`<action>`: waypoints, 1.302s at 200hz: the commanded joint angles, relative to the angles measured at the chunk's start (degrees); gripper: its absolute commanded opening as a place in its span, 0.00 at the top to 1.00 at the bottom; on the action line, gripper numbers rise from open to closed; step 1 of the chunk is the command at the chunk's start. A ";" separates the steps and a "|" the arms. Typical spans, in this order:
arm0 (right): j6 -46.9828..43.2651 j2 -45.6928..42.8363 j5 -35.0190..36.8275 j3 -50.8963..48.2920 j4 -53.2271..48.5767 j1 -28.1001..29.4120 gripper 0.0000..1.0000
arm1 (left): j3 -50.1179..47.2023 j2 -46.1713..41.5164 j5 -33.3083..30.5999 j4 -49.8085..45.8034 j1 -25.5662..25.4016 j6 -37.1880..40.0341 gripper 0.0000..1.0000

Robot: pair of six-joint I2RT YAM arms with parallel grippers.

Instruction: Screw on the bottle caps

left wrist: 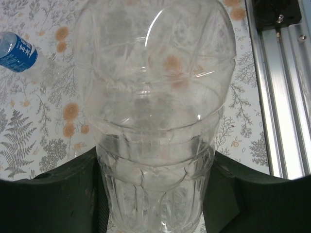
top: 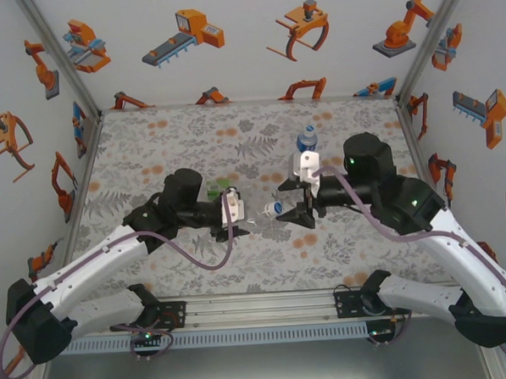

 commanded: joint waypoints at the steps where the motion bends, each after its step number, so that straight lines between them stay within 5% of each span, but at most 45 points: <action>1: -14.20 -1.59 -6.46 -0.55 -2.25 0.19 0.41 | 2.14 -1.66 3.16 -1.93 0.06 -0.72 1.00; 95: -14.07 -0.95 -7.96 -2.98 0.97 0.44 0.53 | 2.71 -1.70 3.80 -2.44 0.06 -1.35 1.00; 260: -13.32 1.63 -2.85 -2.64 0.80 1.96 0.60 | 2.40 -1.27 4.05 -1.77 0.02 -1.67 1.00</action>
